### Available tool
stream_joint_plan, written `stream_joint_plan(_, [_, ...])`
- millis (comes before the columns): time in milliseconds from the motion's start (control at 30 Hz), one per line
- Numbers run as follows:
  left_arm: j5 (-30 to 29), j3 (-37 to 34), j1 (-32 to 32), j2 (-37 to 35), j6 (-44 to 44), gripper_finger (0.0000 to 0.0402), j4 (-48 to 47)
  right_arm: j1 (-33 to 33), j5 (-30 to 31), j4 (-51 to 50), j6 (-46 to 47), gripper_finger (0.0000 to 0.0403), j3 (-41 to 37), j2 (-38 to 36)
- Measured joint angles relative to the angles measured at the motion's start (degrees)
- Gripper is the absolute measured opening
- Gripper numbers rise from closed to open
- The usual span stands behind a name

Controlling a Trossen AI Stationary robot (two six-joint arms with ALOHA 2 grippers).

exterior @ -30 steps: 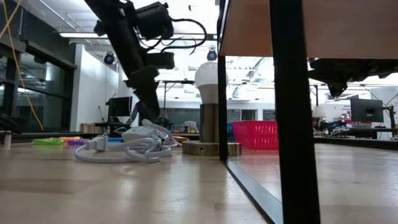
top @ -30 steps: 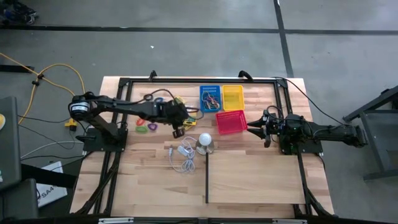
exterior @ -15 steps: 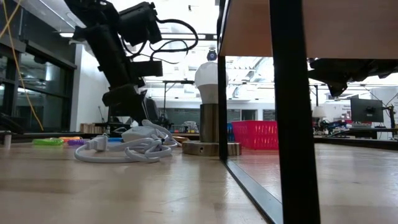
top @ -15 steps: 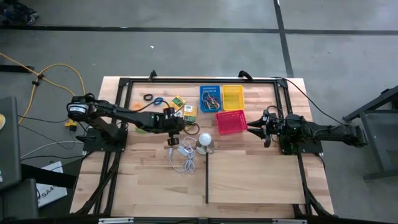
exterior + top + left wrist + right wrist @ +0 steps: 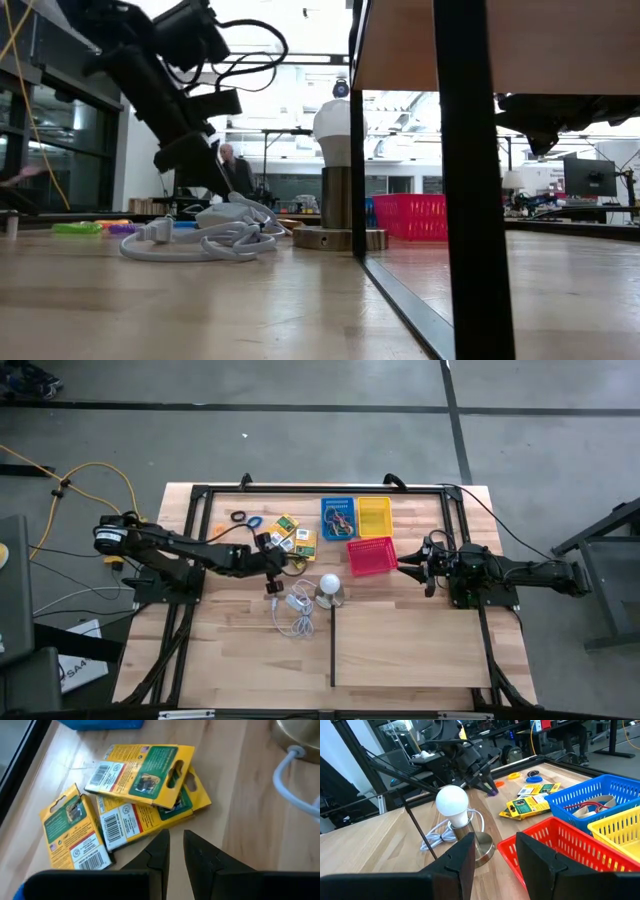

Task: Pick & Place Office Desk Supplies
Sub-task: Put the right yellow crayon box into the yellow bin

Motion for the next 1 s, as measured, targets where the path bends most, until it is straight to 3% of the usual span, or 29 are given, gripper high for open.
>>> stream_joint_plan(167, [2.4,-1.5,2.7,0.0,-4.0,0.0049,3.4,0.0,0.0,0.0,0.0,0.0130,0.0,0.0])
stream_joint_plan(433, [14.3,-1.5,9.0,0.0,-14.4,0.0049,6.5,0.0,0.0,0.0,0.0,0.0130,0.0,0.0])
stream_joint_plan(767, [24.2,-1.5,18.5,0.0,-35.6,0.0049,9.6,0.0,0.0,0.0,0.0,0.0130,0.0,0.0])
stream_joint_plan(900, [31.6,-1.5,21.8,0.0,-40.0,0.0049,10.0,0.0,0.0,0.0,0.0,0.0130,0.0,0.0])
stream_joint_plan(1000, [33.5,-1.5,23.1,0.0,-42.1,0.0049,10.6,0.0,0.0,0.0,0.0,0.0130,0.0,0.0])
